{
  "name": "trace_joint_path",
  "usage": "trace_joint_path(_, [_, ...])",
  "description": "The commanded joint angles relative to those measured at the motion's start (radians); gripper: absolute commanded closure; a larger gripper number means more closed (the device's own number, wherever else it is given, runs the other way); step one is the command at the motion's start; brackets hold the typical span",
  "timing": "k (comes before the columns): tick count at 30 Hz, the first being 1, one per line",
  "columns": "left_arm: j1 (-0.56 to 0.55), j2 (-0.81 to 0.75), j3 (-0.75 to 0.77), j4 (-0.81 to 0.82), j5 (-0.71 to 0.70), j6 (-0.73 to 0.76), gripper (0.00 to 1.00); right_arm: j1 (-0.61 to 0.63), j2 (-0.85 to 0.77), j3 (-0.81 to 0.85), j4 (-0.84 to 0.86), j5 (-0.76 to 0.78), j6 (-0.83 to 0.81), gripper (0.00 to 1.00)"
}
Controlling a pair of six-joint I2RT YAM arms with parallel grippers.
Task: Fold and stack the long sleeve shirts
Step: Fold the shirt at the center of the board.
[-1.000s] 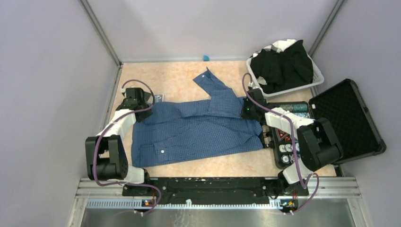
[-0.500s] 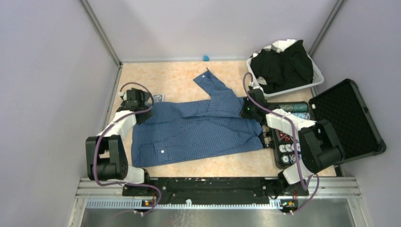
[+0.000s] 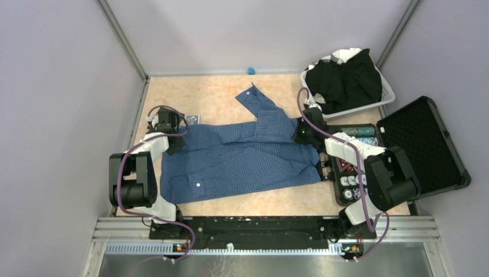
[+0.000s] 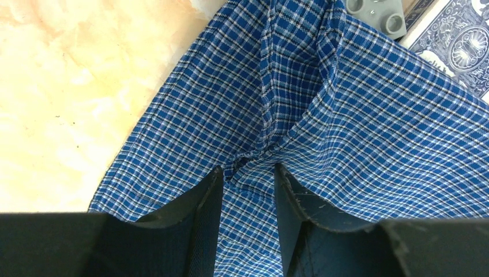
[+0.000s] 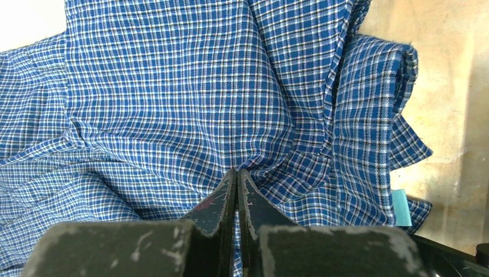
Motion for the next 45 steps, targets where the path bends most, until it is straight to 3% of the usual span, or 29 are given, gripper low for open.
trace_joint_path(1, [0.007,-0.016,-0.002,0.010,-0.044,-0.007,0.56,-0.012,-0.042,0.035,0.045,-0.012,-0.004,1.00])
trace_joint_path(24, [0.009,0.022,-0.028,-0.013,-0.008,-0.091,0.64,-0.029,-0.037,0.052,0.057,-0.021,-0.005,1.00])
trace_joint_path(26, [0.009,0.020,-0.034,-0.011,-0.002,-0.094,0.69,-0.032,-0.037,0.053,0.059,-0.022,-0.006,1.00])
trace_joint_path(29, [0.009,0.013,-0.034,-0.013,-0.007,-0.089,0.85,-0.033,-0.037,0.060,0.057,-0.025,-0.005,1.00])
trace_joint_path(34, [0.008,-0.021,0.017,-0.045,-0.034,-0.057,0.97,-0.037,-0.036,0.092,0.042,-0.019,-0.015,1.00])
trace_joint_path(38, [0.009,-0.044,0.083,-0.092,-0.054,-0.021,1.00,-0.037,-0.035,0.125,0.026,-0.008,-0.023,1.00])
trace_joint_path(45, [0.011,-0.071,0.119,-0.116,-0.053,0.029,0.97,-0.039,-0.033,0.151,0.010,-0.002,-0.031,1.00])
